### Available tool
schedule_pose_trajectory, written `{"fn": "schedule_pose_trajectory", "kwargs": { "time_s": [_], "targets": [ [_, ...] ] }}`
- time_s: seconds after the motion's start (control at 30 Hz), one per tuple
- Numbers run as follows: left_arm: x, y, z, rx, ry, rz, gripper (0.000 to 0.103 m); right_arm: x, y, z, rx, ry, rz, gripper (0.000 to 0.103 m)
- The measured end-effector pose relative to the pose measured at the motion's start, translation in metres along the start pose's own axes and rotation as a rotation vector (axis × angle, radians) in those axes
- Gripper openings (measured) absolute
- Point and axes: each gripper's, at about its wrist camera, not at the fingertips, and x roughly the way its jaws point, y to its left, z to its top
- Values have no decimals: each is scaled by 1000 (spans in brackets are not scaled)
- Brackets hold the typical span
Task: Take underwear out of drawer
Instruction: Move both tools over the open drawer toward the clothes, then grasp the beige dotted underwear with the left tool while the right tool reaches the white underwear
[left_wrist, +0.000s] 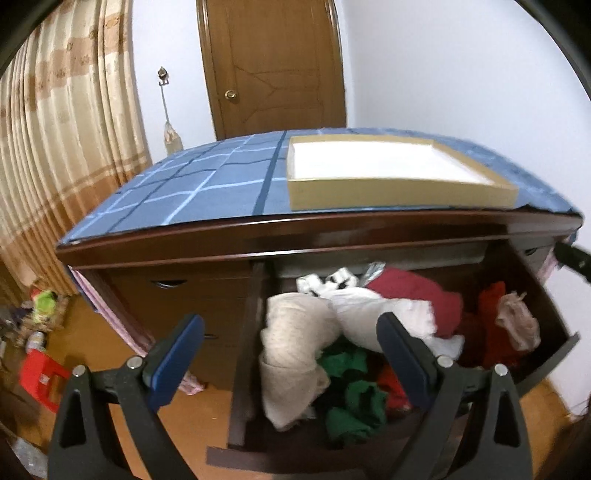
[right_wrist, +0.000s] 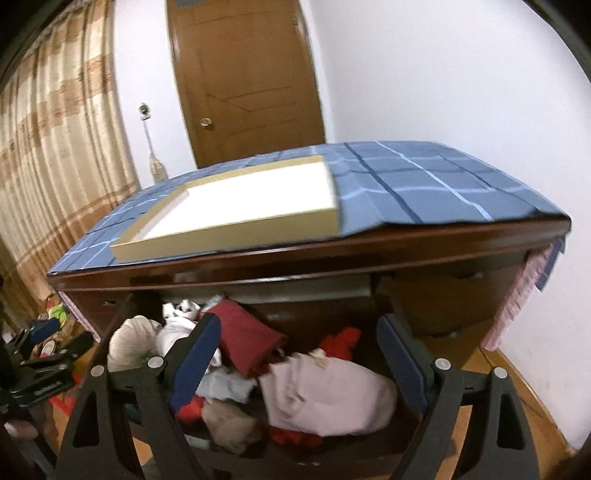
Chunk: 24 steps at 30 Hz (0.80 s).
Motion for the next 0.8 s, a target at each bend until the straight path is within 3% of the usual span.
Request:
{"fn": "schedule_pose_trajectory", "kwargs": {
  "time_s": [0.3, 0.8],
  "targets": [
    [16, 0, 4, 22, 52, 38, 96, 16, 30, 2, -33, 25, 60, 88],
    [39, 22, -1, 10, 128, 37, 96, 42, 56, 0, -81, 94, 128, 88]
  ]
}}
